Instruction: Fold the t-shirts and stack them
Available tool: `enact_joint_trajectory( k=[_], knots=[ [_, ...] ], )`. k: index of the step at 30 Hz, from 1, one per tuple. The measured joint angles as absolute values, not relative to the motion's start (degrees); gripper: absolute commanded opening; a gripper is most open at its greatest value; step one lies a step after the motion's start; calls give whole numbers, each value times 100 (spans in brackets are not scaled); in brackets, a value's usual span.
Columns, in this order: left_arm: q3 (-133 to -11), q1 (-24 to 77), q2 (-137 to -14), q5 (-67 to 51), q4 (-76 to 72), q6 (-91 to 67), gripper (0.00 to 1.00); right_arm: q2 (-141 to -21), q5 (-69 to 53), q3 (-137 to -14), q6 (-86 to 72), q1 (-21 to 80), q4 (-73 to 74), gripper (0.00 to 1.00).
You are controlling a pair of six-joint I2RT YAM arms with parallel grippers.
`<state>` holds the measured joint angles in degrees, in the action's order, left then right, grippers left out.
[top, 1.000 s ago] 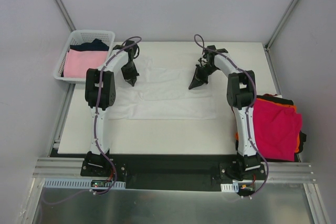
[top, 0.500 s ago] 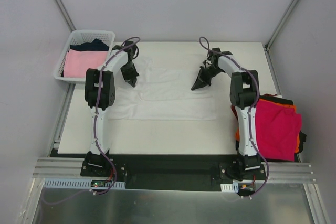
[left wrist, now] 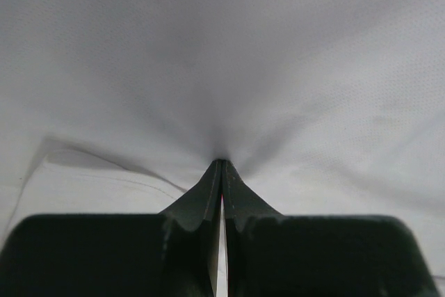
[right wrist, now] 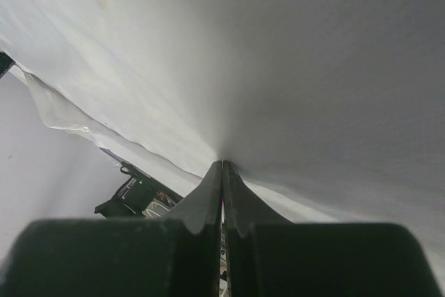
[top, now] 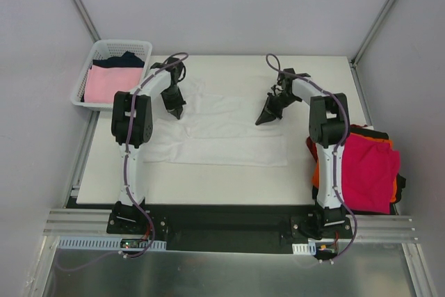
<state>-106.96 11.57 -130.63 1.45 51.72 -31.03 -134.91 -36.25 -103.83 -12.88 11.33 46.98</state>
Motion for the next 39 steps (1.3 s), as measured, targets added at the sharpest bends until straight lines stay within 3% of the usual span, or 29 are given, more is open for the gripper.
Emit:
enact_joint_trajectory(
  k=[39],
  knots=[
    [-8919,1732,-12062,106,5168,-3500,1,-12097,-3063,-8416,-1275,989,4390,1]
  ],
)
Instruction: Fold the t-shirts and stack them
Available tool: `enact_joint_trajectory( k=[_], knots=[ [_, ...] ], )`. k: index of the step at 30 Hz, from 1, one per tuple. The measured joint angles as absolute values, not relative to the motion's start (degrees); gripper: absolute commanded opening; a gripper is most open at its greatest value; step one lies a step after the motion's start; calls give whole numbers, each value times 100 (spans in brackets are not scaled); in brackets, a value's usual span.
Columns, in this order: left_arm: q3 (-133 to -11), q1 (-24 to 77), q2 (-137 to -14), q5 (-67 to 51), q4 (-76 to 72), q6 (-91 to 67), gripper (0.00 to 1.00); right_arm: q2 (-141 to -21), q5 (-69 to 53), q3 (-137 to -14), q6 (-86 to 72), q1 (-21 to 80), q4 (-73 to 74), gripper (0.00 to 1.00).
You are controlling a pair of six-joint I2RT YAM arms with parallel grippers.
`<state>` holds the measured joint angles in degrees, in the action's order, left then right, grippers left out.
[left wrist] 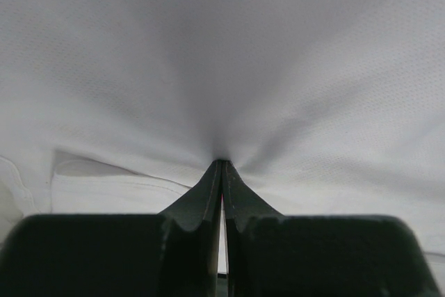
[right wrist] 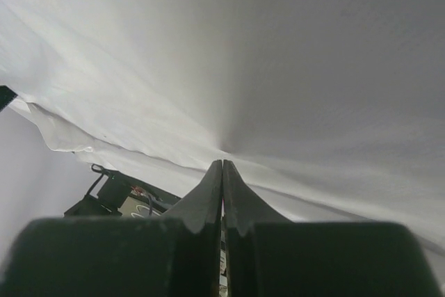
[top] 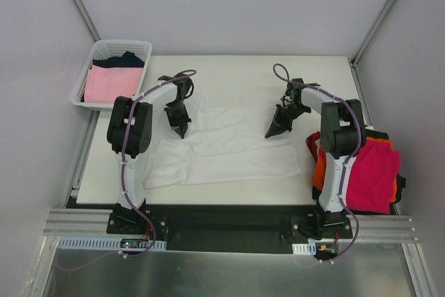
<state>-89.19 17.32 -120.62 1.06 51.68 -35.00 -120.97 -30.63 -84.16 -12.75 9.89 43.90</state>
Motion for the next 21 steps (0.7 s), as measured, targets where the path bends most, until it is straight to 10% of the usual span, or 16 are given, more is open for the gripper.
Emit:
enact_joint_trajectory(
  k=[8,14,21],
  knots=[
    [-8923,1732,-12062,99,5168,-3503,4,-11977,-3061,-8182,-1223,989,4377,1],
    [-8936,1732,-12031,130,5253,-3520,86,-11909,-3081,-8167,-1170,989,4377,1],
    [-9800,1769,-12016,226,5356,-3673,99,-11878,-3295,-8552,-1153,976,4412,1]
  ],
)
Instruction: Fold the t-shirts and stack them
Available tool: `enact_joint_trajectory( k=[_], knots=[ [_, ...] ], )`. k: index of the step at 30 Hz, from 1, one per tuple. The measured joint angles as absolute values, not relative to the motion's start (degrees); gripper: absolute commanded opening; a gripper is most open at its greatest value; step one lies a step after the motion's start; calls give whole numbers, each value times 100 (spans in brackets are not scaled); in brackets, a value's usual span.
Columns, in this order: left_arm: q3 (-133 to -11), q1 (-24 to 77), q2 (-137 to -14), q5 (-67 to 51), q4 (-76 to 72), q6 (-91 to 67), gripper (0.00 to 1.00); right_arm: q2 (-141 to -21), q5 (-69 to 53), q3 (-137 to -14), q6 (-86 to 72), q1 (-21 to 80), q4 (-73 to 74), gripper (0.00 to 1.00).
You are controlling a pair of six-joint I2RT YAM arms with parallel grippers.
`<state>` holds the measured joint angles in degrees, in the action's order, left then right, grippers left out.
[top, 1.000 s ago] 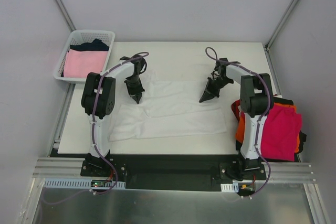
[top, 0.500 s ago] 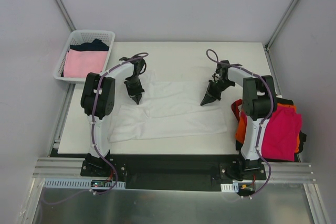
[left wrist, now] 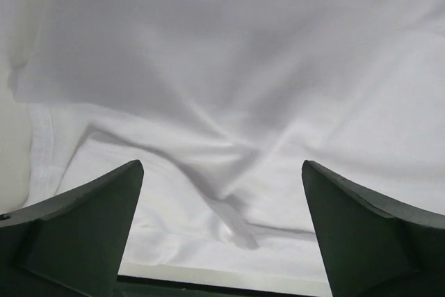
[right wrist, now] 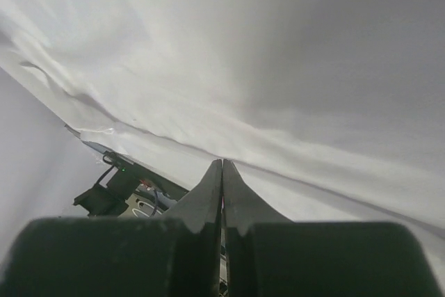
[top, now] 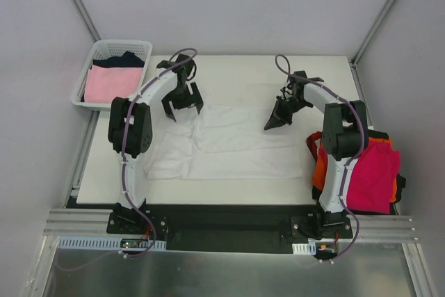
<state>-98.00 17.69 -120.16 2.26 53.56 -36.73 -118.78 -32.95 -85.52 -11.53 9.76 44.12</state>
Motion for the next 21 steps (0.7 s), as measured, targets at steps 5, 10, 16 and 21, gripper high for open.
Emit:
enact_joint_trajectory(
  k=[5,10,16,21],
  knots=[
    [-11321,1769,-12296,276,5297,-3671,99,-11887,-3404,-9094,-1146,895,4445,1],
    [-12025,1721,-12897,366,5304,-3656,96,-11979,-3476,-9242,-1127,832,4497,1],
    [-12267,1446,-13828,351,5343,-3647,96,-12202,-3496,-9242,-1127,832,4587,1],
    [-12352,1179,-13931,353,5424,-3634,96,-12232,-3518,-9242,-1125,832,4591,1]
  ],
)
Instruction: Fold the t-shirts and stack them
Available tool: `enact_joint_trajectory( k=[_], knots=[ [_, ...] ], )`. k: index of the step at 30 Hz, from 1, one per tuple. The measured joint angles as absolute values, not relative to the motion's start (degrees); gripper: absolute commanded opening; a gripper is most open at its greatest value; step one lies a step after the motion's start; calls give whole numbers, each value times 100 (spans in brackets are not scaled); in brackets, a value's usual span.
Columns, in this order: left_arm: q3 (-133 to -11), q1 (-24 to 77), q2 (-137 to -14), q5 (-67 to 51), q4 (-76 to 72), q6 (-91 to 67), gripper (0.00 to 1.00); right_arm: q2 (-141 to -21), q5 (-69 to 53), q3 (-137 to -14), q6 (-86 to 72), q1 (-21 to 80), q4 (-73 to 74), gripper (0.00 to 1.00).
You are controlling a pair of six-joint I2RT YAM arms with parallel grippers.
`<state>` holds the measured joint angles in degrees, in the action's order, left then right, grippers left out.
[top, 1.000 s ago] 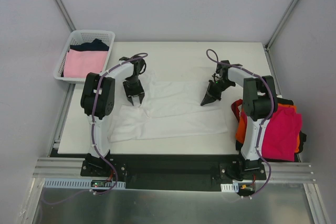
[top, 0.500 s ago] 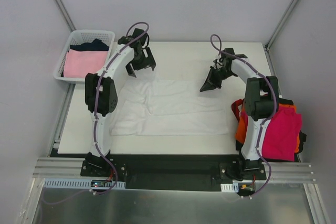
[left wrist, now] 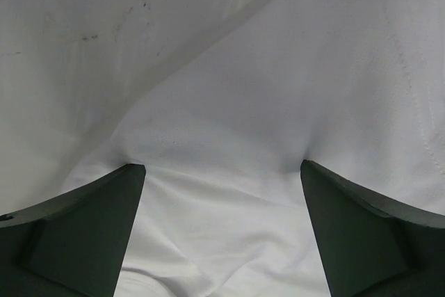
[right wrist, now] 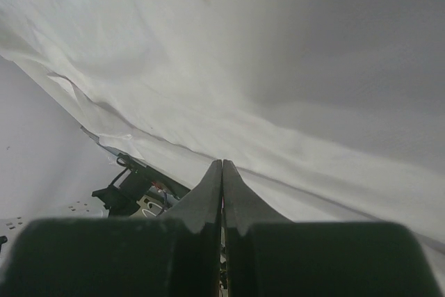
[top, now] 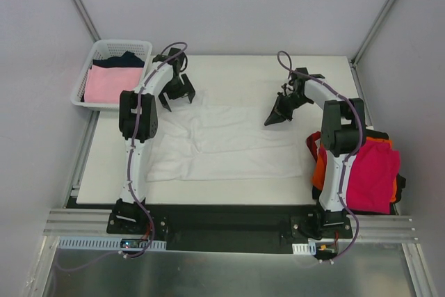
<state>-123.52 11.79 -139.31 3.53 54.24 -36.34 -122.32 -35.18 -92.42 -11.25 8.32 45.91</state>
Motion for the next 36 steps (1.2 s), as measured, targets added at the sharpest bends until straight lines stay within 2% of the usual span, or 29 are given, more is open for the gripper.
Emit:
enact_joint_trajectory(
  k=[26,36],
  knots=[
    [-13047,1127,-14077,19,5332,-3380,100,-12543,-3542,-9139,-1081,838,4628,1],
    [-13047,1127,-14077,-650,4657,-3201,99,-12543,-3540,-9109,-1024,917,4628,1]
  ],
)
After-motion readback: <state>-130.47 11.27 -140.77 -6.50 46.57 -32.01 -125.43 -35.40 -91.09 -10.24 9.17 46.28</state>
